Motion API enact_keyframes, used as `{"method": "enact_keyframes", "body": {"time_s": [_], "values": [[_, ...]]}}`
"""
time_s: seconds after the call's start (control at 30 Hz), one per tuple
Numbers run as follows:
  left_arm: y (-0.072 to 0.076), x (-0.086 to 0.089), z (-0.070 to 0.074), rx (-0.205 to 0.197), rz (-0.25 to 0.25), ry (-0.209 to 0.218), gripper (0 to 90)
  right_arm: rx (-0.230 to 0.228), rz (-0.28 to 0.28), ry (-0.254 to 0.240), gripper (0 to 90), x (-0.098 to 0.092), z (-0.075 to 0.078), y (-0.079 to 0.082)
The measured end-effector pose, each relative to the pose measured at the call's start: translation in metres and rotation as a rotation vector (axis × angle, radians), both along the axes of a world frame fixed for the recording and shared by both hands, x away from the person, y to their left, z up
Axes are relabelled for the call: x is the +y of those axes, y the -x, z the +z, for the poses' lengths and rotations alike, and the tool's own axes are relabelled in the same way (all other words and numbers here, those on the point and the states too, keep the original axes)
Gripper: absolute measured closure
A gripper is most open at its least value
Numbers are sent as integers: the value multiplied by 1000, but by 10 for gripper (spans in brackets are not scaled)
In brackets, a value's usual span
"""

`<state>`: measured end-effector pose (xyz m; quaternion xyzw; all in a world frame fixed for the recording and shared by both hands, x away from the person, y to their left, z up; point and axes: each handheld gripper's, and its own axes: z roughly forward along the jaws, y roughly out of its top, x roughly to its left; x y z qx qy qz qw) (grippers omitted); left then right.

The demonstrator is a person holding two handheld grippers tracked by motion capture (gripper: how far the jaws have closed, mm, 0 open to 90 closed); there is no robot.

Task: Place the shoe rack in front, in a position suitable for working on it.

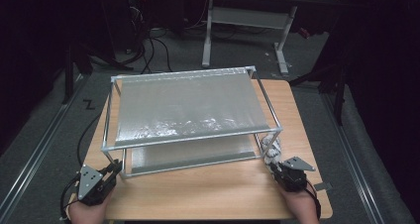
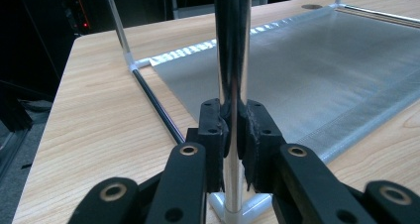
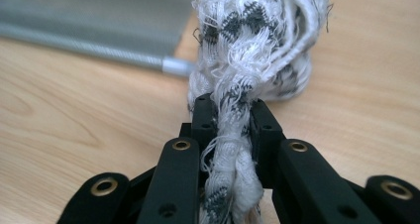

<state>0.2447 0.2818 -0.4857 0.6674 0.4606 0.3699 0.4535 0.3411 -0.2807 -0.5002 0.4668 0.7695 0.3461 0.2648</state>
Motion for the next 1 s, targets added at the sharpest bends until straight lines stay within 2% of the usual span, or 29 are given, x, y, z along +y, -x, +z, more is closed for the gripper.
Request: {"method": "enact_keyframes", "body": {"time_s": [0.33, 0.43, 0.63, 0.73, 0.77, 0.8, 0.87, 1.0], "values": [[0, 0, 0, 0, 0, 3, 798, 0, -3, -8, 779, -1, -1, 0], [0, 0, 0, 0, -2, 3, 798, -12, -1, -15, 779, 0, 2, 1], [-1, -1, 0, -3, -5, 2, 798, -80, 0, -42, 780, 0, 20, 7], [-1, -1, 0, -3, -5, 1, 797, -131, 1, -69, 780, -2, 33, 10], [-1, -1, 0, -3, -5, 1, 798, -131, 1, -69, 780, -2, 33, 10], [-1, -1, 0, -3, -5, 1, 798, -168, -1, -84, 780, -3, 42, 13], [-1, -1, 0, -3, -5, 1, 798, -179, -2, -91, 780, -4, 46, 14], [-1, -1, 0, -4, -5, 0, 798, -266, 3, -119, 780, -4, 67, 21]]}}
